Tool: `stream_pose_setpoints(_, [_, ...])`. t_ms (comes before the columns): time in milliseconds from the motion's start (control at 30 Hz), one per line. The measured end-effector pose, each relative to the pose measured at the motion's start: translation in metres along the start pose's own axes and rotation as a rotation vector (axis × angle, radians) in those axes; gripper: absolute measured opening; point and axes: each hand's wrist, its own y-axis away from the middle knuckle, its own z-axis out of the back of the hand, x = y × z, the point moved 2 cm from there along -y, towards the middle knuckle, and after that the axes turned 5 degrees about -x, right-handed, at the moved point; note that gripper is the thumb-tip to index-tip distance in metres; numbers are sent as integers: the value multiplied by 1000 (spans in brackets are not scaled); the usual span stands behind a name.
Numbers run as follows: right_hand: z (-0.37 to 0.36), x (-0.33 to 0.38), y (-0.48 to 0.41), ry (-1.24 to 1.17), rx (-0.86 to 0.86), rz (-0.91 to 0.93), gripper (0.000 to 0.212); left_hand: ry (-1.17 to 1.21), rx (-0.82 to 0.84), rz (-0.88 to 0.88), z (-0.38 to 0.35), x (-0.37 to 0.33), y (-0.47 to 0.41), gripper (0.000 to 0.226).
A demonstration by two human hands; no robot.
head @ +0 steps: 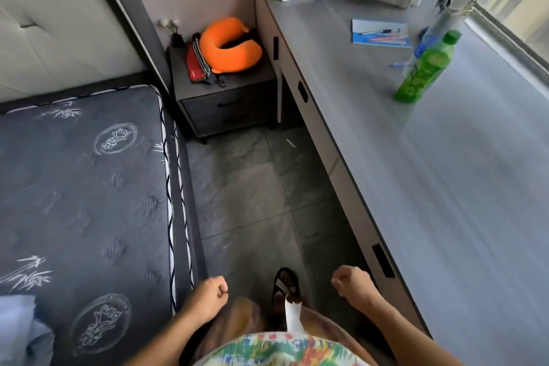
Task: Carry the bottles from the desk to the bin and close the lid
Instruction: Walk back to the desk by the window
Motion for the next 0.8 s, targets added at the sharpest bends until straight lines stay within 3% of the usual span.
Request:
stream_pose_setpoints(233, [52, 112, -77, -52, -42, 123, 17, -4, 4, 82, 62, 17, -76, 37])
stream_pose_setpoints(467, [76, 179, -143, -137, -87, 32, 22, -41, 27, 18, 155, 3, -186, 36])
stream_pose_setpoints(667, [87, 201, -162, -231, -137, -151, 14, -158, 78, -176, 245, -67, -272, 33])
stream_pose_setpoints(800, [95, 208, -163, -297, -210, -243, 16, -136, 116, -335, 280, -141, -310, 17])
